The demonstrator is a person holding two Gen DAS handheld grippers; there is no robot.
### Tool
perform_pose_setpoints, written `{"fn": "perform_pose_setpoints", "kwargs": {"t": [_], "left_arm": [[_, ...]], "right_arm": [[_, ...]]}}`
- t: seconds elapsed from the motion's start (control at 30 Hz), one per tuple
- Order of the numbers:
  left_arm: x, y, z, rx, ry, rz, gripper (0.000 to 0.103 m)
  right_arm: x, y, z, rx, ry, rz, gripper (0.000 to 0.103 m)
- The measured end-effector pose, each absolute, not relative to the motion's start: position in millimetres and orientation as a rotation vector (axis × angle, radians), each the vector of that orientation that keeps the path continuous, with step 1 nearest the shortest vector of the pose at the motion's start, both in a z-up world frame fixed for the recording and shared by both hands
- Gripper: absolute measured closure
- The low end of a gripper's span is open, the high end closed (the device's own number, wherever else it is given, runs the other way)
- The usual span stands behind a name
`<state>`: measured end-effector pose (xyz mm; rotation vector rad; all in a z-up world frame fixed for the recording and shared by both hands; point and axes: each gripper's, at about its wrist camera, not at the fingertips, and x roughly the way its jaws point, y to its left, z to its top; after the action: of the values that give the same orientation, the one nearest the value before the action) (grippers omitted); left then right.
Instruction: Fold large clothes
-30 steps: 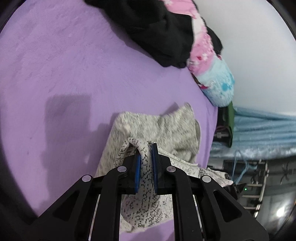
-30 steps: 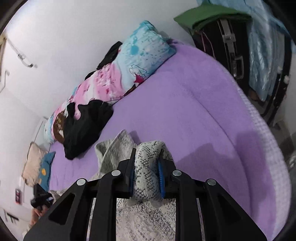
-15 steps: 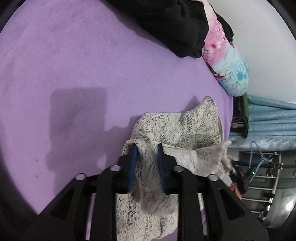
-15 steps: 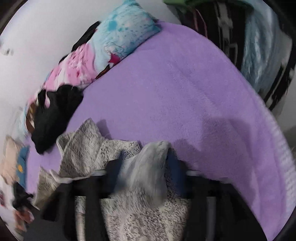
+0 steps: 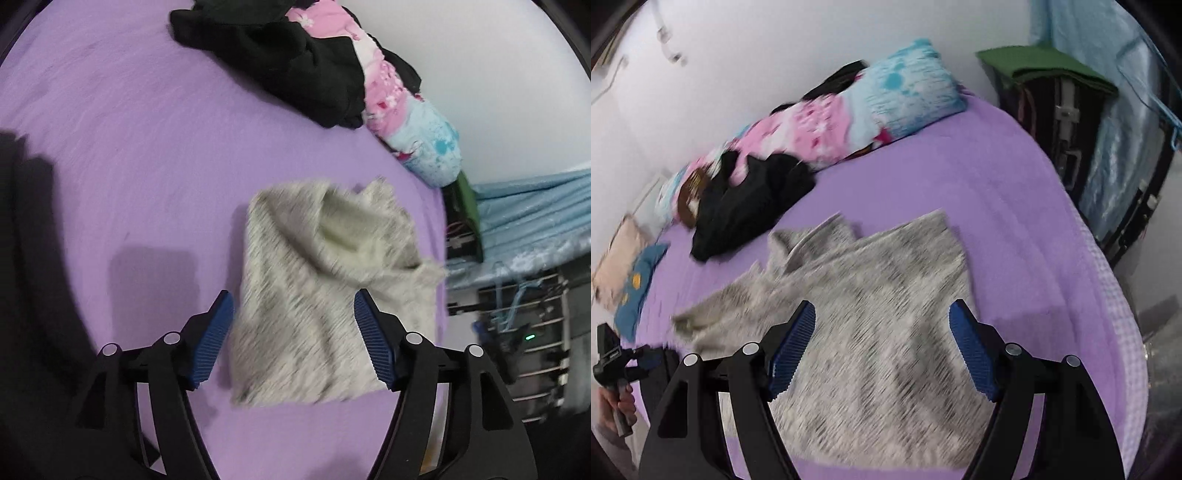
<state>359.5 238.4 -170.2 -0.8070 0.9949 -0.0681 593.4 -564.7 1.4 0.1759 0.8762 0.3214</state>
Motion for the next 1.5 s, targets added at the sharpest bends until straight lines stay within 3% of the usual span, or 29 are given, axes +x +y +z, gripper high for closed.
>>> {"fn": "perform_pose_setpoints", "kwargs": {"t": [0.13, 0.37, 0.63, 0.73, 0.87, 1.0, 1.2, 1.5], "left_arm": [[338, 219, -194, -0.777, 0.973, -0.08, 0.036], [327, 196, -226, -0.688, 0.962, -0.213, 0.035], [333, 188, -237, -0.622, 0.998, -0.418, 0.033], [338, 179, -245, -0.612, 1.028, -0.481, 0.034], [342, 170, -249, -0.548, 1.049, -0.516, 0.034], [344, 183, -254, -0.605, 1.04, -0.544, 0.046], [344, 193, -257, -0.644, 1.018, -0.59, 0.064], [344, 213, -257, -0.801, 0.951, -0.583, 0.08]], "right_arm": [[576, -508, 10, -0.057, 0.856, 0.393, 0.029], [547, -374, 12, -0.723, 0.736, 0.628, 0.029], [571, -285, -10, -0.947, 0.769, 0.872, 0.029], [571, -264, -24, -1.052, 0.777, 0.944, 0.037], [586, -249, -44, -1.105, 0.858, 0.969, 0.038], [608, -248, -61, -1.107, 0.971, 0.962, 0.068], [617, -256, -56, -1.083, 0.982, 0.964, 0.093], [639, -262, -19, -0.984, 0.879, 0.833, 0.095]]}}
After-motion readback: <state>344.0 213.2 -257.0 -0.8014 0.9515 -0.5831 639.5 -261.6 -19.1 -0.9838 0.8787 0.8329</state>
